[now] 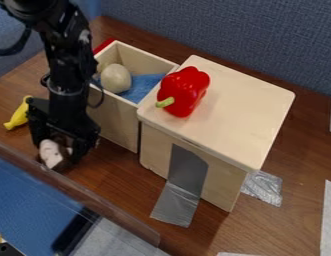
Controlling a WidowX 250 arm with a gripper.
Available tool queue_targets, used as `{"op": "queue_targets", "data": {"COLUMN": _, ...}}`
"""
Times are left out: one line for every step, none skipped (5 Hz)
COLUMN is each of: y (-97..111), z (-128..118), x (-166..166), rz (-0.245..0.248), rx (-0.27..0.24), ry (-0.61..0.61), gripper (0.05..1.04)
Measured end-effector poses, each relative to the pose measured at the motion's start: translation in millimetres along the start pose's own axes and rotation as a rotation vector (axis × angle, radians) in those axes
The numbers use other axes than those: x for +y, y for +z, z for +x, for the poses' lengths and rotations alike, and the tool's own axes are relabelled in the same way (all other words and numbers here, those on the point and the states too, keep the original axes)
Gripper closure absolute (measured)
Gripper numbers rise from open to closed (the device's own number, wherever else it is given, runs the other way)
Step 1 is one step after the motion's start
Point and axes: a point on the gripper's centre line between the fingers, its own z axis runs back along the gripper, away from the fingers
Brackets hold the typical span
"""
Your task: Move the brown monkey to the left side of table
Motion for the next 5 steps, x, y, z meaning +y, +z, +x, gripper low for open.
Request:
{"op": "queue_targets", "data": {"y": -2, "z": -3, "x": -2, "rz": -0.013, "rx": 0.001, "ry": 0.009, "gripper": 0.412}}
{"op": "queue_targets", "data": {"y": 2, "z": -6, "x": 2, "rz": -0.028, "rx": 0.001, "ry": 0.031, "gripper": 0.669}}
{"op": "queue_targets", "data": {"y": 18, "z": -8, "x": 11, "rz": -0.051, "rx": -0.022, "ry": 0.059, "gripper": 0.820}}
{"op": "queue_targets", "data": {"y": 41, "z": -6, "x": 25, "rz": -0.068, "rx": -0.062, "ry": 0.099, "gripper": 0.886}}
{"op": "queue_targets", "data": {"y": 63, "z": 14, "x": 52, "rz": -0.068, "rx": -0.126, "ry": 0.174, "gripper": 0.914}}
